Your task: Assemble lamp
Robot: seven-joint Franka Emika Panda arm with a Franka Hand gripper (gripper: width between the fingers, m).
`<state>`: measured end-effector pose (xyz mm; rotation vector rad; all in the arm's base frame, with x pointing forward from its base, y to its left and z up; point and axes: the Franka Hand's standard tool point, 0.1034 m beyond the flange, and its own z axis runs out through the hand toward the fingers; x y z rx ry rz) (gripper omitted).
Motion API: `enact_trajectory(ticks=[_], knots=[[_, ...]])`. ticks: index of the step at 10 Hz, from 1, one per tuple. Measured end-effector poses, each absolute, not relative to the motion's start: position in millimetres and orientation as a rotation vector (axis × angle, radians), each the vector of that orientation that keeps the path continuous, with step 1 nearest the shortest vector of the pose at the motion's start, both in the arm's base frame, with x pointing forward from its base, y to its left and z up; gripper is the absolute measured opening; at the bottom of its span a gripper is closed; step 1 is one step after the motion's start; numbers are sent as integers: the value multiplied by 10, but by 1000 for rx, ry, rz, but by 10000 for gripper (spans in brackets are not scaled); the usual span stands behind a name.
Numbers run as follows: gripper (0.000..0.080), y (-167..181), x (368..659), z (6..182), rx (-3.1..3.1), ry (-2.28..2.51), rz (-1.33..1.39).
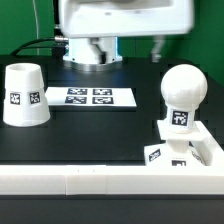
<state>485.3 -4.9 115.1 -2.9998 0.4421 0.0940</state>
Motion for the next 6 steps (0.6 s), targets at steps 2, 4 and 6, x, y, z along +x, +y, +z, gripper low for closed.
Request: enact_trajectory(ticks=[2,4,6], knots=[[699,-77,4850,1143,-3001,446,96],[699,-77,4848,1139,-3001,445,97],[699,-120,4814,1136,-3007,388,101]])
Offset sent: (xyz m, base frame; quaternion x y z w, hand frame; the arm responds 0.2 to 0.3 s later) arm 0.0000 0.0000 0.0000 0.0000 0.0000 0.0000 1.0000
